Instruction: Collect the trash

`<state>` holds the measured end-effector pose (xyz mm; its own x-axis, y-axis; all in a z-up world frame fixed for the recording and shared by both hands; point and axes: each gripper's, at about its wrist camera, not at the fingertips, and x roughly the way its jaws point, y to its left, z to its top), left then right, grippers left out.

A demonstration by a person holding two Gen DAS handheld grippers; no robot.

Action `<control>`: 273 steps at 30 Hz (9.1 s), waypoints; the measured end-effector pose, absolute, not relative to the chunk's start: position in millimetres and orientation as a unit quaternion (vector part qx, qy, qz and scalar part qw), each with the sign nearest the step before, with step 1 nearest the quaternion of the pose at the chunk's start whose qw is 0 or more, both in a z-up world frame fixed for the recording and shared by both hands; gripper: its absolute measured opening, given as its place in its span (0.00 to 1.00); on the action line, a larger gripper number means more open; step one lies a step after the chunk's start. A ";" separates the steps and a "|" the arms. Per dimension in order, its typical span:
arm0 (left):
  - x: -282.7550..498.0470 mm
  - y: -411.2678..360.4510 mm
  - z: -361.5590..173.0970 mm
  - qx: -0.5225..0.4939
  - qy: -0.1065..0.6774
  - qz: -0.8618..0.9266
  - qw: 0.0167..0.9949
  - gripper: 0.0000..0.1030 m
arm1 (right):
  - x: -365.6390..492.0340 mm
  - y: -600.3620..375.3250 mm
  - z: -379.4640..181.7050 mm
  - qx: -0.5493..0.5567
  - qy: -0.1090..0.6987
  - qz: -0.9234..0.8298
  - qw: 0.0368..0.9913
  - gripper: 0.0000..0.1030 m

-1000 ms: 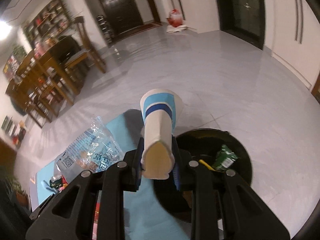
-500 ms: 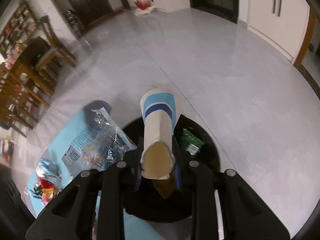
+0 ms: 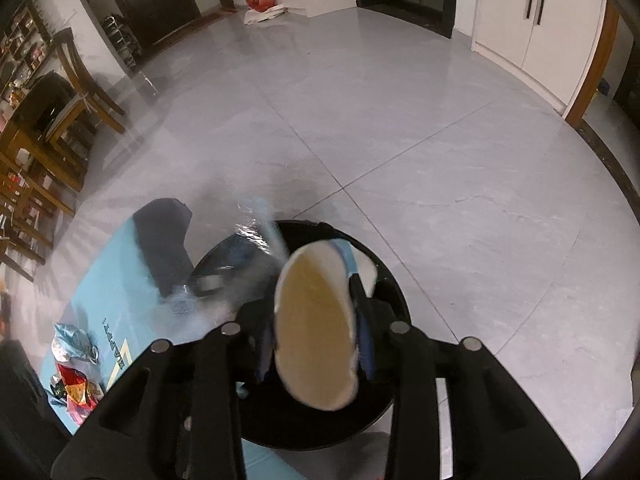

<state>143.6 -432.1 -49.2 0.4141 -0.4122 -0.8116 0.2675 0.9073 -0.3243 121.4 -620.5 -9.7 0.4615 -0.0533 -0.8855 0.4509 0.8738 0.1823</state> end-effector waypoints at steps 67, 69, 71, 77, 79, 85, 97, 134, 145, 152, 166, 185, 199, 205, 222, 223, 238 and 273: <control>22.6 22.0 -139.3 -0.090 0.447 0.191 0.869 0.98 | 161.4 -311.1 -143.5 -0.102 0.445 0.227 0.860 0.98; 22.5 22.1 -139.0 -0.090 0.447 0.192 0.869 0.98 | 161.3 -310.9 -143.5 -0.102 0.445 0.227 0.860 0.98; 22.2 22.0 -139.1 -0.091 0.447 0.191 0.869 0.98 | 161.8 -311.0 -143.3 -0.102 0.445 0.228 0.860 0.98; 22.8 23.5 -140.3 -0.091 0.447 0.192 0.869 0.98 | 162.5 -310.9 -143.1 -0.102 0.445 0.228 0.860 0.98; 22.9 23.5 -140.3 -0.091 0.447 0.192 0.869 0.98 | 162.7 -310.9 -143.1 -0.102 0.445 0.228 0.860 0.98; 23.0 23.4 -140.2 -0.091 0.447 0.192 0.869 0.98 | 163.4 -311.2 -142.8 -0.102 0.445 0.228 0.860 0.98; 23.3 23.1 -140.2 -0.091 0.447 0.192 0.869 0.98 | 163.8 -311.1 -142.8 -0.102 0.445 0.228 0.860 0.98; 23.6 22.5 -140.2 -0.091 0.448 0.193 0.869 0.98 | 164.8 -310.7 -142.8 -0.102 0.445 0.228 0.860 0.98; 23.8 22.4 -140.5 -0.091 0.448 0.193 0.868 0.98 | 164.8 -310.5 -142.5 -0.102 0.445 0.228 0.860 0.98; 23.1 22.9 -139.7 -0.090 0.448 0.193 0.868 0.98 | 165.1 -310.6 -142.4 -0.102 0.445 0.228 0.860 0.98; 21.8 24.5 -138.5 -0.091 0.447 0.196 0.868 0.98 | 165.3 -310.5 -142.5 -0.102 0.445 0.228 0.860 0.98; 25.0 25.6 -138.3 -0.093 0.447 0.201 0.867 0.98 | 165.7 -309.9 -142.7 -0.102 0.445 0.228 0.860 0.98; 17.5 15.4 -53.9 -0.174 0.438 0.093 0.877 0.97 | 158.9 -314.4 -78.4 -0.017 0.503 0.139 0.853 0.98; 9.3 -28.6 -58.1 -0.201 0.494 0.015 0.846 0.97 | 110.5 -319.1 -36.5 0.043 0.531 0.186 0.826 0.97; 6.5 -69.4 -121.2 -0.179 0.561 -0.003 0.808 0.49 | 112.9 -289.7 -111.6 0.034 0.627 0.086 0.773 0.97; 6.4 -69.0 -121.0 -0.182 0.560 -0.004 0.808 0.44 | 113.8 -287.3 -113.8 0.036 0.630 0.086 0.771 0.97; -10.8 -43.0 -87.0 -0.218 0.517 0.001 0.828 0.34 | 127.5 -265.5 -119.8 0.027 0.627 0.082 0.774 0.89; 80.9 -279.1 -14.7 -0.094 0.485 -0.120 0.861 0.34 | 119.9 -502.7 11.9 0.196 0.460 -0.019 0.866 0.89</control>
<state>80.9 -279.1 -14.7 0.5014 -0.2970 -0.8127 0.1156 0.9538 -0.2773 119.9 -502.7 11.9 0.5765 0.1478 -0.8036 0.2136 0.9221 0.3228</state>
